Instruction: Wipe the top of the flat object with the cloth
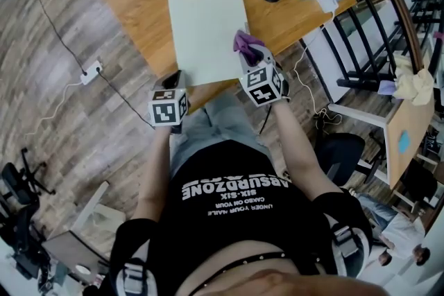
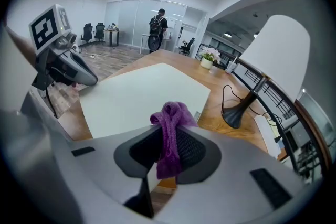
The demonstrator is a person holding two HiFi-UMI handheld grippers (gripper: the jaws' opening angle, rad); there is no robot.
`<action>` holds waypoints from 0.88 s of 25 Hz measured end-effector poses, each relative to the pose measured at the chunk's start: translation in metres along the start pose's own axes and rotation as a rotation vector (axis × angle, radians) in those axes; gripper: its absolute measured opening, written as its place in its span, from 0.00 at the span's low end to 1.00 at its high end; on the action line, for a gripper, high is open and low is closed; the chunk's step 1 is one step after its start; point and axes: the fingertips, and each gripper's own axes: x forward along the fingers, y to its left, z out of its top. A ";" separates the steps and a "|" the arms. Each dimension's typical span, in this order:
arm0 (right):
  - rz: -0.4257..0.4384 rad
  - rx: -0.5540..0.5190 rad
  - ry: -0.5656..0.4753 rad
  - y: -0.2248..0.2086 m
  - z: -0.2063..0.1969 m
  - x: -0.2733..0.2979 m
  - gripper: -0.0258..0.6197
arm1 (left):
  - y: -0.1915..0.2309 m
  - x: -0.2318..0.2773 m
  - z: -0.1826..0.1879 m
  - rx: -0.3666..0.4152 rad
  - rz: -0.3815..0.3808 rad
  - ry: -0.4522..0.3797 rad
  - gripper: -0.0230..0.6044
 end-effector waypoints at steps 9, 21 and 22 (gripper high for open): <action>0.005 0.124 -0.020 0.005 -0.014 -0.012 0.17 | -0.001 0.000 -0.001 -0.003 -0.003 0.000 0.06; 0.010 0.216 -0.017 0.034 -0.030 -0.037 0.17 | 0.005 -0.002 0.000 -0.023 -0.004 -0.012 0.06; 0.008 0.225 -0.020 0.034 -0.031 -0.037 0.17 | 0.005 -0.001 0.000 -0.026 -0.005 -0.014 0.06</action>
